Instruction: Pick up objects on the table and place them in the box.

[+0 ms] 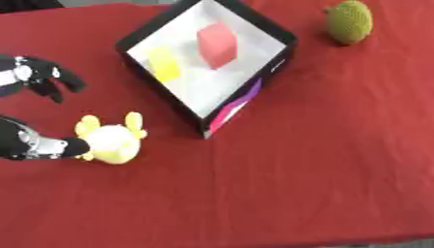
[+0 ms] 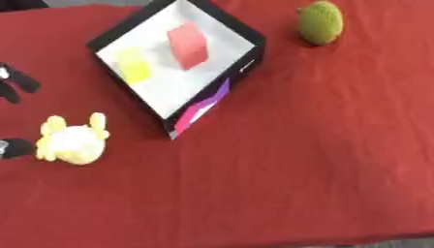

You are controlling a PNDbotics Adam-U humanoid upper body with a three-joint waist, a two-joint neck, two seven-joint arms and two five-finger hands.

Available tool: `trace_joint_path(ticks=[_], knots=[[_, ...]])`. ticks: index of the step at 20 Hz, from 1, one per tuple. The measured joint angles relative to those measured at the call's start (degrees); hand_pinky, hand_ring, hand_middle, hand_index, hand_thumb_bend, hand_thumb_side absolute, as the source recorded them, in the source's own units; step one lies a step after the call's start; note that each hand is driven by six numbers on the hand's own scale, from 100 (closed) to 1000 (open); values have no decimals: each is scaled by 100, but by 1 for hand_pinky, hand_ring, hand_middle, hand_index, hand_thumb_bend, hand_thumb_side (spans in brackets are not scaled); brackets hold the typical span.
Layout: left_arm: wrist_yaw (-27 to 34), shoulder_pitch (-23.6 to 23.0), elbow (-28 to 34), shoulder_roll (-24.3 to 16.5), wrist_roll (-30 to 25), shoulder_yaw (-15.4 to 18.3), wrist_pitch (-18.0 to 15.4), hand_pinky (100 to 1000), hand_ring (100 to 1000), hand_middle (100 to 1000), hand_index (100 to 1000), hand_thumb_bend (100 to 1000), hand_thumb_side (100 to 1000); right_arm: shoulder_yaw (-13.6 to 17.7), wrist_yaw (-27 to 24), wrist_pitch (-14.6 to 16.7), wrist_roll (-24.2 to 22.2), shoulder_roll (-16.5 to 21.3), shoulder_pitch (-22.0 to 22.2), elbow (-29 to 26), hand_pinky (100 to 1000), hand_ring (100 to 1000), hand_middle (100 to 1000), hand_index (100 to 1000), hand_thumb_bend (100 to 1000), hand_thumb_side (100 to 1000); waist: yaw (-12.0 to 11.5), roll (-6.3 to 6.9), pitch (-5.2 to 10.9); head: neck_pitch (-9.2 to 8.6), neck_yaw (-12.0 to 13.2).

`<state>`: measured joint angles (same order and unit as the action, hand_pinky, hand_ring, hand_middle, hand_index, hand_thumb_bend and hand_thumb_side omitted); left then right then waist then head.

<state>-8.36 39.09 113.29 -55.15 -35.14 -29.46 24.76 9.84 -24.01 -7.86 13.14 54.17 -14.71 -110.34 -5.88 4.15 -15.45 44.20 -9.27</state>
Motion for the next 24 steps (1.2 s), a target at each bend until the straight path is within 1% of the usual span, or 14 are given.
trace_joint_path(ticks=[1, 3, 7, 9, 11, 15, 17, 19, 20, 24], knots=[[-93, 50, -60, 81, -24, -44, 7, 851, 764, 804, 879, 549, 396, 0, 1, 1, 0, -3, 12, 1, 950, 773, 755, 840, 100, 552, 0, 0, 4, 0, 0], [-251, 133, -223, 238, -98, -148, -24, 852, 766, 805, 872, 527, 353, 0, 4, 3, -2, -12, 13, 2, 950, 773, 755, 840, 100, 556, 0, 0, 4, 0, -1], [-486, 247, -577, 512, -300, -336, -167, 852, 768, 804, 868, 518, 320, 0, 11, -2, -10, -46, 15, 18, 950, 772, 754, 839, 100, 561, 11, 0, 4, 0, 1], [-569, 284, -740, 623, -396, -412, -235, 851, 768, 804, 867, 522, 317, 0, 12, -8, -16, -55, 17, 34, 950, 772, 753, 838, 100, 561, 16, 0, 4, 0, 4], [-656, 291, -892, 709, -470, -470, -297, 849, 769, 803, 863, 515, 286, 0, 12, -8, -16, -66, 17, 35, 951, 771, 752, 839, 100, 562, 21, 0, 4, 0, 5], [-856, 317, -1205, 843, -582, -564, -419, 847, 771, 803, 860, 505, 243, 0, 12, -8, -16, -100, 19, 36, 951, 770, 752, 838, 100, 564, 28, 0, 4, 0, 9], [-934, 317, -1353, 898, -625, -598, -481, 846, 771, 802, 856, 488, 207, 0, 12, -8, -16, -103, 22, 37, 951, 770, 751, 838, 100, 567, 32, 0, 4, 0, 11], [-1004, 317, -1496, 948, -647, -607, -540, 845, 770, 801, 855, 479, 200, 0, 12, -8, -16, -113, 36, 38, 951, 770, 751, 838, 100, 568, 34, 0, 4, 0, 13], [-1041, 317, -1560, 978, -654, -608, -569, 844, 768, 798, 852, 437, 186, 0, 12, -8, -16, -121, 40, 39, 952, 770, 751, 838, 100, 570, 35, 0, 4, 0, 13], [-1178, 325, -1757, 1091, -659, -632, -681, 842, 767, 796, 850, 426, 170, 0, 12, -12, -19, -152, 59, 68, 952, 768, 750, 831, 100, 578, 39, 0, 4, 0, 34]])
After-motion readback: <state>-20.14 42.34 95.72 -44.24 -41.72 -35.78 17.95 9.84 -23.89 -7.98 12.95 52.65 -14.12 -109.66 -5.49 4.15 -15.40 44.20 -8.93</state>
